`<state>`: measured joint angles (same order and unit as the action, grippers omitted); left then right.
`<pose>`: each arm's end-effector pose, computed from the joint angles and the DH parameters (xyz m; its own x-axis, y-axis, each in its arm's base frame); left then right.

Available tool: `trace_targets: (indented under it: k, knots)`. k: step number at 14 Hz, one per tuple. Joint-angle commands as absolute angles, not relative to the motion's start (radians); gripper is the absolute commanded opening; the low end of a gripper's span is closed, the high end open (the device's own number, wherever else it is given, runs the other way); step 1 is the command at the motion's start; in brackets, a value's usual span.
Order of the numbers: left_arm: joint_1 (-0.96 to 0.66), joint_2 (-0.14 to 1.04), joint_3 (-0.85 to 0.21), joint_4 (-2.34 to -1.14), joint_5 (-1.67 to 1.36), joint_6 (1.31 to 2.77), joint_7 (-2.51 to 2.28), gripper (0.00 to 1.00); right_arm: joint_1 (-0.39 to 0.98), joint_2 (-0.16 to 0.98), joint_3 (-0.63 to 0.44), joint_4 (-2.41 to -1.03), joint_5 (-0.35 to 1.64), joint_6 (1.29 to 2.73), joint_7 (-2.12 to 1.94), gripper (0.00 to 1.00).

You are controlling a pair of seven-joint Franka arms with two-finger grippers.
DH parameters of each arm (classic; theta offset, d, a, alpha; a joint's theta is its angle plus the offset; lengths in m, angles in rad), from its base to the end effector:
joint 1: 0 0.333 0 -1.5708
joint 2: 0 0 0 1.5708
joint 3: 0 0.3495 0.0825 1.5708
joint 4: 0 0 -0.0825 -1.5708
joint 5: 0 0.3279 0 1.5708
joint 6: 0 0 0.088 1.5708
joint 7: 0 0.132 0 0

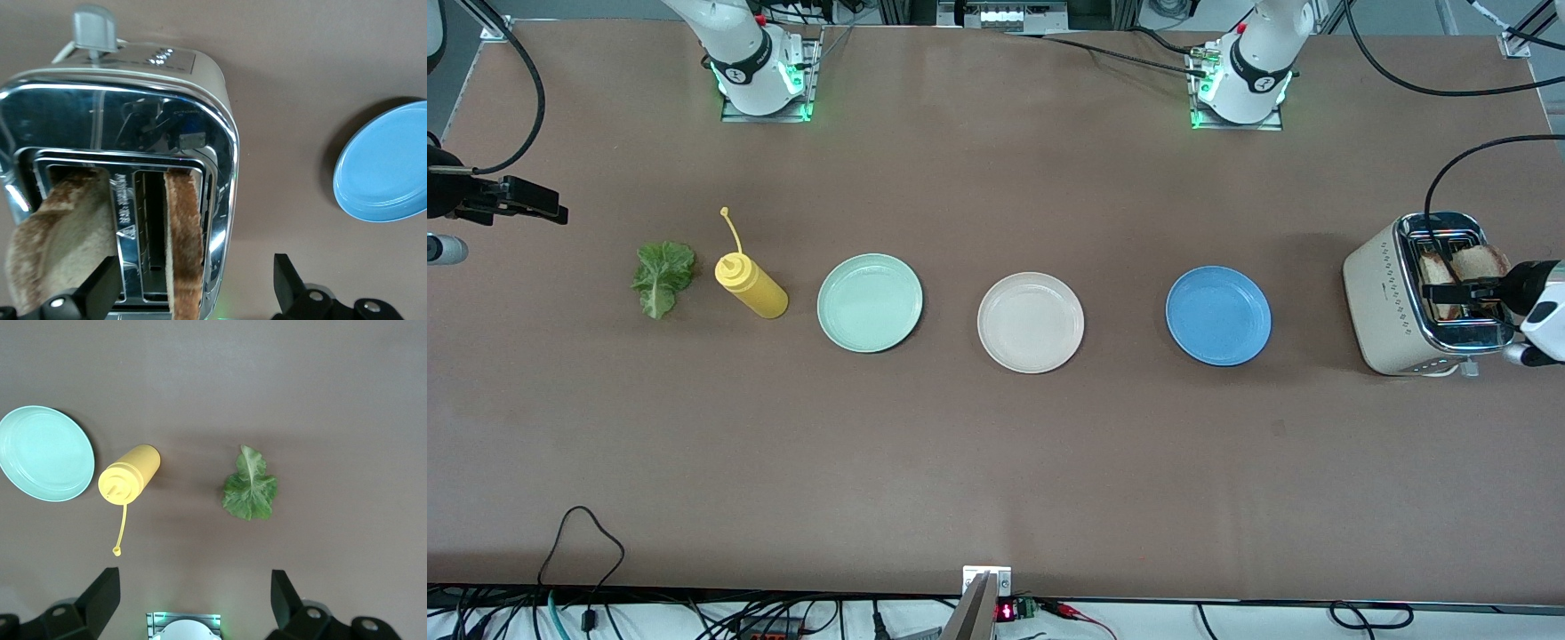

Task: Make sandwich in beige plate with both arms
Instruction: 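Lower the left gripper onto a toast slice in the toaster, then lift the toast slice out of the toaster with the left gripper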

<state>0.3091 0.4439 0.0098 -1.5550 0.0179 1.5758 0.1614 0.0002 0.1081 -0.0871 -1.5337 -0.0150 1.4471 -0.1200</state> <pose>0.5533 0.1843 0.3957 0.9035 0.1299 -0.4085 0.1624 -0.9857 0.0457 0.5115 -0.0441 0.5843 0.9804 0.0316 -0.1946 0.0324 -0.9995 0.0011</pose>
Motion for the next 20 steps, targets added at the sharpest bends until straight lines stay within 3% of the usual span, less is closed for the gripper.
trace_targets:
  k: [1,2,5,7,11,17,18,20]
  knots:
    - [0.308,0.430,0.006,-1.577,0.032,1.551,0.155,0.92,0.002,0.103,-0.084,-1.532,-0.006,1.447,-0.129,1.00]
    - [0.308,0.428,0.006,-1.577,0.032,1.539,0.155,0.79,0.005,0.103,-0.084,-1.532,-0.006,1.447,-0.129,1.00]
    - [0.314,0.425,0.008,-1.575,0.032,1.500,0.152,0.24,0.008,0.103,-0.084,-1.532,-0.005,1.448,-0.127,1.00]
    - [0.314,0.422,0.008,-1.571,0.035,1.499,0.153,0.01,0.009,0.103,-0.084,-1.532,-0.005,1.448,-0.127,1.00]
    - [0.316,0.400,0.012,-1.533,0.038,1.474,0.172,0.01,0.009,0.103,-0.084,-1.531,-0.005,1.450,-0.127,1.00]
    - [0.318,0.390,-0.005,-1.283,0.037,1.188,0.256,0.01,0.005,0.103,-0.086,-1.531,0.002,1.451,-0.127,1.00]
    - [0.301,0.385,-0.023,-1.252,0.031,1.111,0.249,0.01,0.005,0.103,-0.087,-1.531,0.009,1.468,-0.118,1.00]
    - [0.284,0.347,-0.093,-1.250,0.034,1.091,0.242,0.01,-0.001,0.106,-0.087,-1.531,0.009,1.486,-0.117,1.00]
